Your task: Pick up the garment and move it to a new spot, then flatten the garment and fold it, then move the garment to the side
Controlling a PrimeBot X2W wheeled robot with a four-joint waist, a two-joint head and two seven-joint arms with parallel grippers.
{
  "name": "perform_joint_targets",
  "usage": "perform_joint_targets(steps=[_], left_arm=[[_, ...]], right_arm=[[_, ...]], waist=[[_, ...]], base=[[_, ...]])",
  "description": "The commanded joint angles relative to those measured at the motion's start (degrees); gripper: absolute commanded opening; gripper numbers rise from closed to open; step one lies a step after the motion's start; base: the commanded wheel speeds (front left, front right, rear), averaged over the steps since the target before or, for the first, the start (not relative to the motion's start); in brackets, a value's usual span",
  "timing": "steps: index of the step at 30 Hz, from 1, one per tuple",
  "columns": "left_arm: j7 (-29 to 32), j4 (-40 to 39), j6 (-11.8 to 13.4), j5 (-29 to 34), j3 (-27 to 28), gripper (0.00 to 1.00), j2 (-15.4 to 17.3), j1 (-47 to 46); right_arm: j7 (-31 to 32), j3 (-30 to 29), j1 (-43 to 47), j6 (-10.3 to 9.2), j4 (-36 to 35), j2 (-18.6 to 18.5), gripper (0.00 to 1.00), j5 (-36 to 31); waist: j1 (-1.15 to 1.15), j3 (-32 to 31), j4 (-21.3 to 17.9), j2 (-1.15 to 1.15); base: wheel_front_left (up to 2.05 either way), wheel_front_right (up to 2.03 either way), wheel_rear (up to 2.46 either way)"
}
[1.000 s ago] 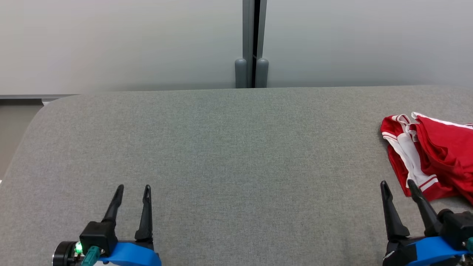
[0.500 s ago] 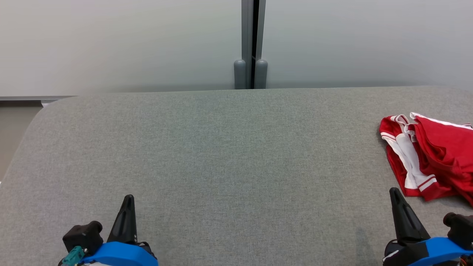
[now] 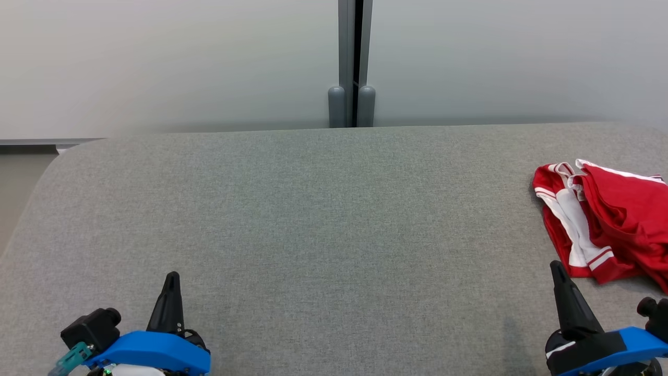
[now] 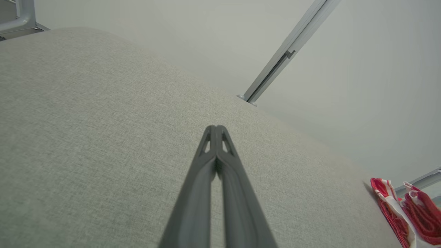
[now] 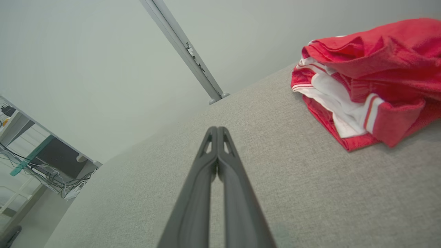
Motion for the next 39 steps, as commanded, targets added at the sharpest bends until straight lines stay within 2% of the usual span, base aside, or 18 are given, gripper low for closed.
perform_joint_targets(steps=[1,39], left_arm=[[0.56,-0.63,-0.59,-2.32,1.17,0.0,-0.02,-1.75],[6.74,-0.15,-5.01,-25.79,8.78,0.0,-3.56,-3.46]], right_arm=[[0.17,-0.21,-1.63,0.0,-0.15,-0.2,0.0,2.7],[2.59,-0.54,-5.3,0.01,5.45,-0.25,0.0,29.69]], waist=[[0.0,-0.04,-0.05,0.0],[0.0,-0.75,-0.91,0.0]], base=[[0.0,0.0,0.0],[0.0,0.0,0.0]])
